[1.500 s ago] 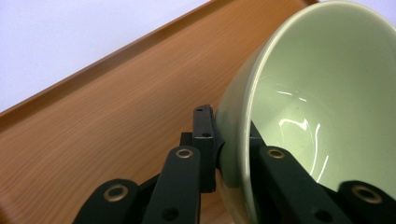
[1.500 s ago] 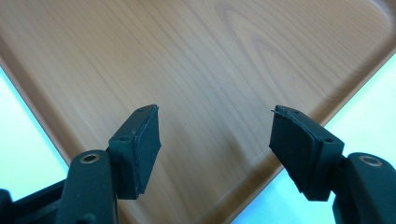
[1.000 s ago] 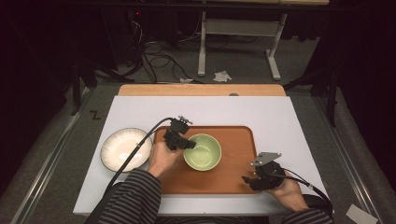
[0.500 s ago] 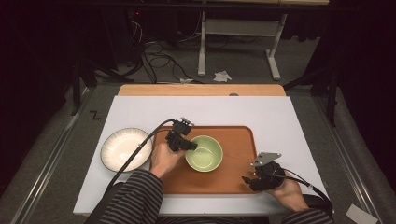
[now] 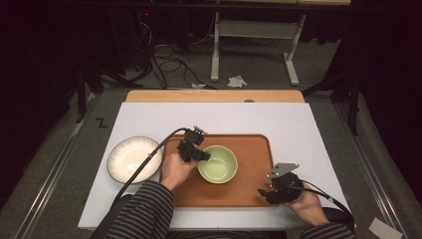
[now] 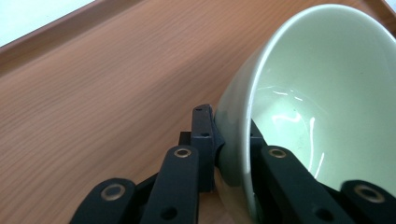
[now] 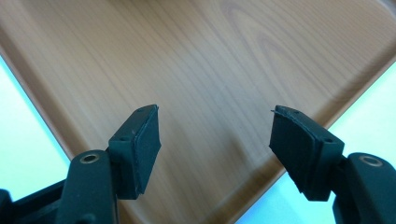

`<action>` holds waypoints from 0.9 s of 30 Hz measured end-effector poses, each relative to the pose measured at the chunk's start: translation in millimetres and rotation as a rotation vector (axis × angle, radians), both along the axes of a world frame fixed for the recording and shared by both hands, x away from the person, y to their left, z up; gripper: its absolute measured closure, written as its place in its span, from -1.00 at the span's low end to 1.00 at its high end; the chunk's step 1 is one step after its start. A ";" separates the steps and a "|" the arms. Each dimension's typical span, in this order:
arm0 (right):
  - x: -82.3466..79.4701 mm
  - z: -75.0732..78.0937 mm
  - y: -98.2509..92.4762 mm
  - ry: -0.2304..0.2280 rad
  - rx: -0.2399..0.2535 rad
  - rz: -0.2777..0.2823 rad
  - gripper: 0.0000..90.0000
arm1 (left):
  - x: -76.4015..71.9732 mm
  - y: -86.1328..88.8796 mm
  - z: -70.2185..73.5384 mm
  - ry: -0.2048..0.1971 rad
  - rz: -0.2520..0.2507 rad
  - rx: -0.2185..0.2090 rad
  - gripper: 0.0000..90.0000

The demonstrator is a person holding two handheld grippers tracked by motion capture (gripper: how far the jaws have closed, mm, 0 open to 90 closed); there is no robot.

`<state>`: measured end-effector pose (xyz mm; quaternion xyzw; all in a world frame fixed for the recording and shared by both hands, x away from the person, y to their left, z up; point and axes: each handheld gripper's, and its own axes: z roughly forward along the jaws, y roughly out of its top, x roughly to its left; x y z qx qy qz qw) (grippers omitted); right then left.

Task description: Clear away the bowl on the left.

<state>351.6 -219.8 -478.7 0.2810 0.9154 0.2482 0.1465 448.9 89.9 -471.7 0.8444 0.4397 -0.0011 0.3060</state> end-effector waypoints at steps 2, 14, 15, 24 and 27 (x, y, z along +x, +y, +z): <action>-0.3 0.1 -0.3 0.003 0.002 -0.004 -0.23 | 0.4 0.3 -0.7 -0.002 0.001 0.003 0.84; -0.1 -0.1 -0.2 0.008 -0.006 0.001 -0.23 | 0.7 0.6 -2.0 -0.005 -0.004 -0.002 0.69; -0.1 0.0 -0.2 0.009 -0.006 0.002 -0.23 | 0.3 0.7 -1.4 -0.008 -0.002 -0.005 0.66; -0.8 0.2 -0.5 0.011 -0.002 0.001 -0.23 | -3.4 1.7 4.1 -0.054 -0.008 -0.006 0.18; -1.1 0.4 -0.4 0.010 -0.001 0.003 -0.23 | -6.8 3.2 8.9 -0.083 -0.018 -0.002 0.12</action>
